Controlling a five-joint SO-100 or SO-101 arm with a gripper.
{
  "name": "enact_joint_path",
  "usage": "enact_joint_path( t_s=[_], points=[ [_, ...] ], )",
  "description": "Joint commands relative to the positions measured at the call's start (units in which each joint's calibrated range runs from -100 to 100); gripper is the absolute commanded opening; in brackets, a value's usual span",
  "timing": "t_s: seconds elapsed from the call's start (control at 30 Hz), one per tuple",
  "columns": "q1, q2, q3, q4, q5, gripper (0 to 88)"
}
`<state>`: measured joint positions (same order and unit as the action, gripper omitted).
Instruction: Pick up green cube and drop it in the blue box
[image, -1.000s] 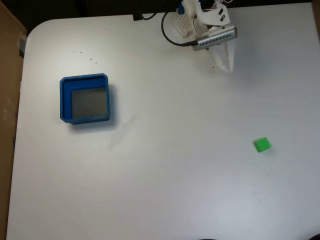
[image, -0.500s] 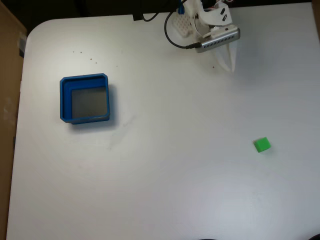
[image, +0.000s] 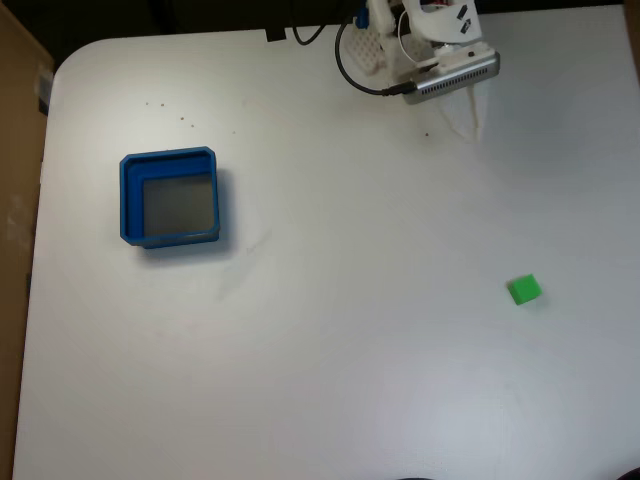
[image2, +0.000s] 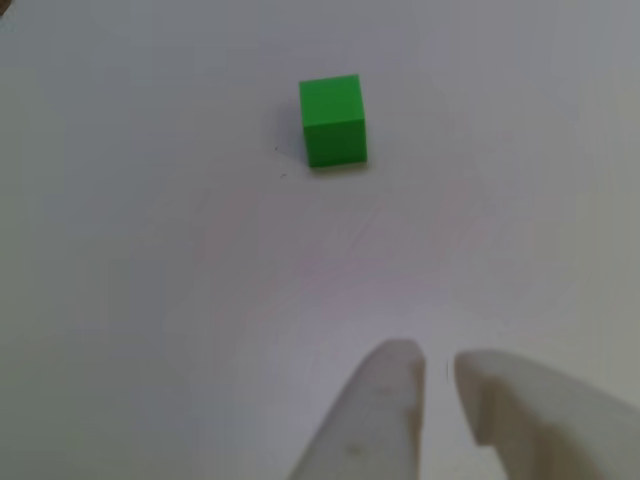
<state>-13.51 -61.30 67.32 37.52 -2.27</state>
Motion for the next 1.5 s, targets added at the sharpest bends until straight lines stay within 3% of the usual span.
enact_joint_path(
  t_s=[0.0,0.5,1.47],
  points=[
    [-0.36,3.84,-7.88,-0.80,0.29,6.9],
    [-4.19,19.05,-23.33,-0.80,0.34,26.2],
    [-4.04,41.28,-41.85,-0.72,0.29,27.0]
  ],
)
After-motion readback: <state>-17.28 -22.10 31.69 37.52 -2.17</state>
